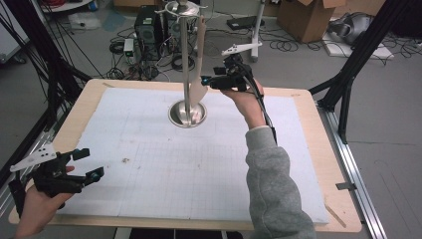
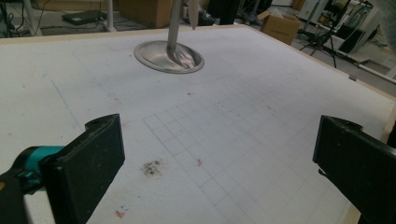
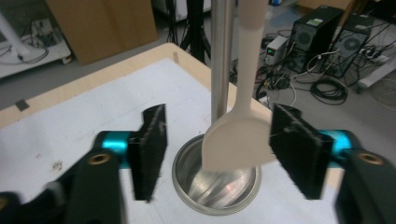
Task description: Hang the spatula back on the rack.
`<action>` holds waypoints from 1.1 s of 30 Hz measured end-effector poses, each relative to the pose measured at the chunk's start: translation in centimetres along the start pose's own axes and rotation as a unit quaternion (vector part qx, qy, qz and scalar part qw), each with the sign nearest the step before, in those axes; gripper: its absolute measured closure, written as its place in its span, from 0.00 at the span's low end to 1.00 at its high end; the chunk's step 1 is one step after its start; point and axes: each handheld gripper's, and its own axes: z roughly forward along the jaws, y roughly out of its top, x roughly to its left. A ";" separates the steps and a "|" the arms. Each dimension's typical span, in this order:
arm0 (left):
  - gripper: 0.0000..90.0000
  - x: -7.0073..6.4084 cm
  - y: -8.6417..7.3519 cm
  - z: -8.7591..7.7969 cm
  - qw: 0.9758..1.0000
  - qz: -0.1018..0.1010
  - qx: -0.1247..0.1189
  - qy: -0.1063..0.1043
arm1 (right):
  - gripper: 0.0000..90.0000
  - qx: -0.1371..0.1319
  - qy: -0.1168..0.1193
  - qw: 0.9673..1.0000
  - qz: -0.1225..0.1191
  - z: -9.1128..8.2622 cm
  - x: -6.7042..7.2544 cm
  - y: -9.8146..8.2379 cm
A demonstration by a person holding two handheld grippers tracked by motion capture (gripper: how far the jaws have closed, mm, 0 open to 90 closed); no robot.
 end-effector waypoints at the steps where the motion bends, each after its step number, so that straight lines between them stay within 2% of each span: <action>1: 0.03 0.0 0.0 0.0 1.000 -0.001 0.000 0.000 | 0.35 -0.003 -0.004 1.000 0.000 -0.2 0.0 -0.1; 4: 0.03 0.1 0.2 0.2 1.000 0.000 -0.002 -0.002 | 0.32 -0.017 -0.009 1.000 0.005 -1.2 0.0 -0.7; 7: 0.03 0.1 0.4 0.4 1.000 0.001 -0.002 -0.005 | 0.27 -0.019 -0.006 1.000 0.009 -2.1 0.0 -1.4; 16: 0.03 0.0 0.8 1.9 1.000 0.009 0.003 -0.010 | 0.27 -0.030 -0.010 0.999 -0.006 -5.0 1.3 -3.9; 21: 0.03 -0.3 1.3 2.8 1.000 0.017 0.005 -0.021 | 0.24 -0.015 -0.003 1.000 -0.001 -6.1 1.7 -5.7; 23: 0.03 -0.4 1.4 3.2 1.000 0.019 0.006 -0.024 | 0.24 -0.016 -0.012 1.000 -0.007 -6.5 2.0 -6.4; 25: 0.03 -0.4 1.5 3.4 0.999 0.020 0.007 -0.027 | 0.24 -0.023 -0.011 1.000 -0.006 -6.9 2.1 -7.0; 33: 0.03 -0.4 1.8 4.3 0.999 0.023 0.009 -0.034 | 0.24 -0.018 -0.023 1.000 -0.008 -7.8 2.4 -9.6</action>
